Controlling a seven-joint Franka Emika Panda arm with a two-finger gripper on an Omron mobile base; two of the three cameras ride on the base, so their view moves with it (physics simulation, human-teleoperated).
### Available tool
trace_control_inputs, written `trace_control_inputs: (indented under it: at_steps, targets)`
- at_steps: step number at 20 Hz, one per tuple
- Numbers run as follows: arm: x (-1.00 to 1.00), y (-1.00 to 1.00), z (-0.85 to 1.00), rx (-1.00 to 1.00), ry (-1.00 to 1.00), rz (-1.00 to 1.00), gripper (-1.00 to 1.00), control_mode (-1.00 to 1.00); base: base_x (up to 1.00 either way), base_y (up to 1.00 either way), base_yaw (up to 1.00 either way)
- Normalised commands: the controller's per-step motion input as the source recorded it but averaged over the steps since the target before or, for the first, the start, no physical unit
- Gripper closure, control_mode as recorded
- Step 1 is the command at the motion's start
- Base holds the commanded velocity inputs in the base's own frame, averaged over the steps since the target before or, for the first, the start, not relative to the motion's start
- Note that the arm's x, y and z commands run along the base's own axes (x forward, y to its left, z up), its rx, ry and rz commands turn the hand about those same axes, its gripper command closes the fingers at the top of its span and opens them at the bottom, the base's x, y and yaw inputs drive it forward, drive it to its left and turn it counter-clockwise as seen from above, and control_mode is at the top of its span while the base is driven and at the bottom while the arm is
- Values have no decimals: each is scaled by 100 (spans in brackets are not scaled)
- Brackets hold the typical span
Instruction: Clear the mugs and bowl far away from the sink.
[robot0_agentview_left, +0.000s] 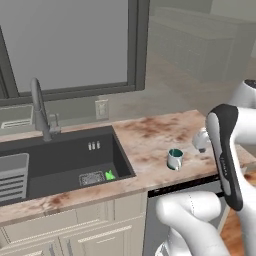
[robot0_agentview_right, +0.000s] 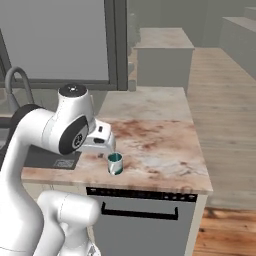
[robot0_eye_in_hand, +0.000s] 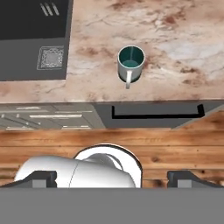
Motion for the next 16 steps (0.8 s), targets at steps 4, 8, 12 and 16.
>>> trace_control_inputs:
  at_steps: [4,8,12,16]
  targets:
    - [5,0,-31,-3,0,0,-100,-100,0,0,0]
    - [17,2,-32,-2,-7,0,-100,-100,0,0,0]
    - [18,0,-39,0,-5,0,-100,-100,0,0,0]
    - [19,0,-41,0,1,0,-100,-100,0,0,0]
